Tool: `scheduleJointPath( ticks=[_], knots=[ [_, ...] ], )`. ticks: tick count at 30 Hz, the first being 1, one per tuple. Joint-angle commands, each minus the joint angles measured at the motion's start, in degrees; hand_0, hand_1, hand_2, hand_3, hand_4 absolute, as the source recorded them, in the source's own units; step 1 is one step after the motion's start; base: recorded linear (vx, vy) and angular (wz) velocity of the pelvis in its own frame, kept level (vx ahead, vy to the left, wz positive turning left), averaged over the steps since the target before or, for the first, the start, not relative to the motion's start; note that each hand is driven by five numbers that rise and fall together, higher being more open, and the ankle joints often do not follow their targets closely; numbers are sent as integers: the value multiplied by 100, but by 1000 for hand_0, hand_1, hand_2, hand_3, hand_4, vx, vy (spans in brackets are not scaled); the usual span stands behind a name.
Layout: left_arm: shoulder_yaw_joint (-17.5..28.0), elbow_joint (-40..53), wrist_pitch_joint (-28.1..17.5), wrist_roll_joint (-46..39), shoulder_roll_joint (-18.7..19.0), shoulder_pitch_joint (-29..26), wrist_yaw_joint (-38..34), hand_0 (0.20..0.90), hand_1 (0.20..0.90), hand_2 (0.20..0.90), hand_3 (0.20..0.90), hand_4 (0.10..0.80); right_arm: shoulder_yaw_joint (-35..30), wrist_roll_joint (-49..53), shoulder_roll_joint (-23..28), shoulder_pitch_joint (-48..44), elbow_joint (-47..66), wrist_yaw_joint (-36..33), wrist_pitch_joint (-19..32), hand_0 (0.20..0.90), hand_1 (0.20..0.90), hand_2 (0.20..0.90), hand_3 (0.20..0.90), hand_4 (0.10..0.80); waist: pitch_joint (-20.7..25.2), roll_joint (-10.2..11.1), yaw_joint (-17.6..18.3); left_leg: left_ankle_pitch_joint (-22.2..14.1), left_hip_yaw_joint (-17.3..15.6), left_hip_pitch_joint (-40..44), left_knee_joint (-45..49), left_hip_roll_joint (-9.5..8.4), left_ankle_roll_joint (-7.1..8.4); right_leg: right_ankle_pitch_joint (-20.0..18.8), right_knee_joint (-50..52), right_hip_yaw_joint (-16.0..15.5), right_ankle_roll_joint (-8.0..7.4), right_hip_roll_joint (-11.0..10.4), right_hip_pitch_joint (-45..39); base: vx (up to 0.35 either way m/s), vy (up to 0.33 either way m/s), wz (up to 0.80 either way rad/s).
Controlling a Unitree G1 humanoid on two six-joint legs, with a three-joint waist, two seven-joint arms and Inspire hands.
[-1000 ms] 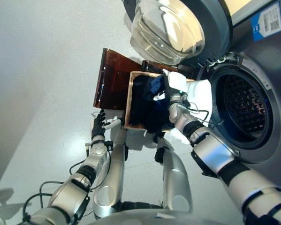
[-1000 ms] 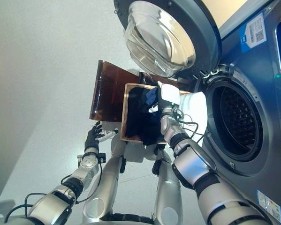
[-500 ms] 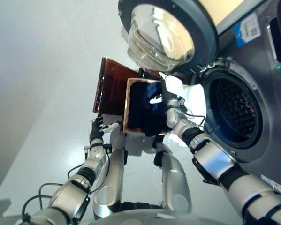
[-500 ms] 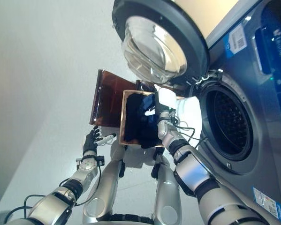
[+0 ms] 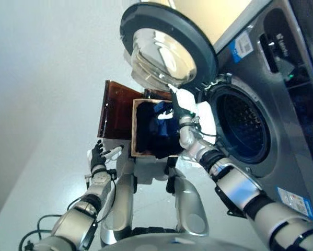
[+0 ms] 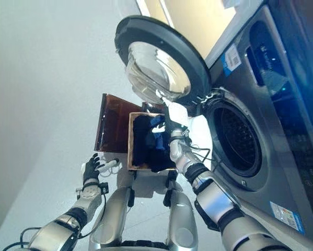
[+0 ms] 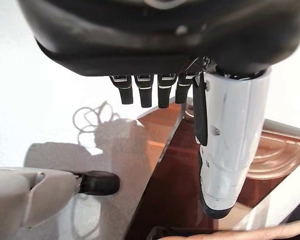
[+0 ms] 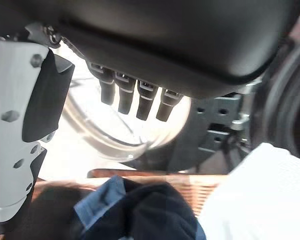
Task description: Pick up the clothes and place them into the washing machine
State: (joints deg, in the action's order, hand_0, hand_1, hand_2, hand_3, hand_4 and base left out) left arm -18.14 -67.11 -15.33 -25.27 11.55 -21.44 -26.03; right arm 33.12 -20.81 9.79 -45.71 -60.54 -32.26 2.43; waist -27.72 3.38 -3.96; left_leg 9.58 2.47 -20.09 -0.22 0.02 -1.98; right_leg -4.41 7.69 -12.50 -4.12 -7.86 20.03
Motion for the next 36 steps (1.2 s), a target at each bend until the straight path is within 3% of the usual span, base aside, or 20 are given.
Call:
scheduleJointPath(
  ticks=[1,12,28,36],
  knots=[
    [79,-297,-169,120,-26,82,-43,900,900,900,900,800,-117,70,-32,-78,-162,-69,269,900,900,900,900,800,439,83,-14,-365,13,-73,183,38,280,-93,-59,172,-339,-483,-85,-12,7,-3],
    [40,-192,-180,92,-58,-11,21,900,900,900,900,800,-41,71,-46,-289,-1412,103,149,900,900,900,900,800,330,-53,-89,-260,56,-129,56,1,284,-158,-111,158,-314,-491,-1,-2,3,-1],
    [-195,952,-386,-51,-21,-67,-37,900,900,900,900,800,67,155,77,-893,-1616,121,37,900,900,900,900,800,-189,-293,-290,-77,126,-495,17,-43,304,-239,-70,120,-298,-510,333,-14,1,3],
    [-260,1383,-410,-109,28,-30,-84,900,900,900,900,800,128,245,79,-1314,-1633,89,10,900,900,900,900,800,-207,-375,-376,34,191,-928,-36,-53,323,-249,-25,71,-284,-506,764,-4,-1,2]
  ],
)
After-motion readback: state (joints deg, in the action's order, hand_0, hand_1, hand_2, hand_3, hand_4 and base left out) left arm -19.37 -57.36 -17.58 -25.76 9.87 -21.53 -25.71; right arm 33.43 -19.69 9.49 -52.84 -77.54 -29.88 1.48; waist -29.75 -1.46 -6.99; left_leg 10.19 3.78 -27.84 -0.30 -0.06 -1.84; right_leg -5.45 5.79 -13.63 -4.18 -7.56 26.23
